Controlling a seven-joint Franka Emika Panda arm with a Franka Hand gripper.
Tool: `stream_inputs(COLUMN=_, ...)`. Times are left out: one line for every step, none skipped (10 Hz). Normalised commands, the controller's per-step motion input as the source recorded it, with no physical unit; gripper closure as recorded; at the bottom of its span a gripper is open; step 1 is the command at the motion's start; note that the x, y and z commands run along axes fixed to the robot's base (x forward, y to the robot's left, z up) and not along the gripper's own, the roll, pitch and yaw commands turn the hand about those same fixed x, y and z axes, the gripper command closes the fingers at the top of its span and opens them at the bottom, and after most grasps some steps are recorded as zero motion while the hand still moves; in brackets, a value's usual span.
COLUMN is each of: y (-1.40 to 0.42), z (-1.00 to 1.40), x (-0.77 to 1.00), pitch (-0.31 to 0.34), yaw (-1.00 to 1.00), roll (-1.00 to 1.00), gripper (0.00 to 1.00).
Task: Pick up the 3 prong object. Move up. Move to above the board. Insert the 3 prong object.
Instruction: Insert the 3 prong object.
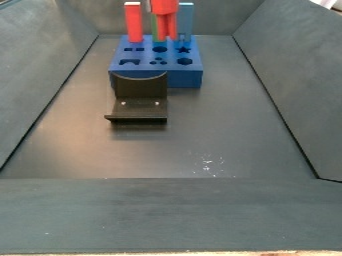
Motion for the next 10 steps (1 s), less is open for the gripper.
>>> stream_inputs(y=0.0, z=-0.24, x=0.25, pitch=-0.001, yaw=-0.1, roll=-0.11, gripper=1.0)
stream_inputs(y=0.03, z=-0.26, x=0.31, pitch=0.0, yaw=-0.04, roll=-0.09, gripper=1.0)
stream_inputs(y=0.02, z=-0.23, x=0.29, pitch=0.0, yaw=0.0, roll=0.0, gripper=1.0)
stream_inputs(y=0.0, z=-0.12, x=0.2, pitch=0.0, yaw=0.0, roll=0.0, gripper=1.0)
stream_inputs(y=0.0, z=-0.08, x=0.11, pitch=-0.006, yaw=0.0, roll=-0.02, gripper=1.0)
stream_inputs(y=0.01, z=-0.15, x=0.07, pitch=0.0, yaw=0.0, roll=0.0, gripper=1.0)
stream_inputs(y=0.11, z=-0.45, x=0.07, pitch=-0.014, yaw=0.06, roll=0.13, gripper=1.0)
stream_inputs(y=0.12, z=-0.41, x=0.06, pitch=-0.02, yaw=0.05, roll=0.02, gripper=1.0)
stream_inputs(y=0.06, z=-0.14, x=0.11, pitch=0.0, yaw=0.05, roll=0.0, gripper=1.0)
stream_inputs(y=0.0, z=-0.03, x=0.09, pitch=0.0, yaw=0.02, roll=-0.04, gripper=1.0)
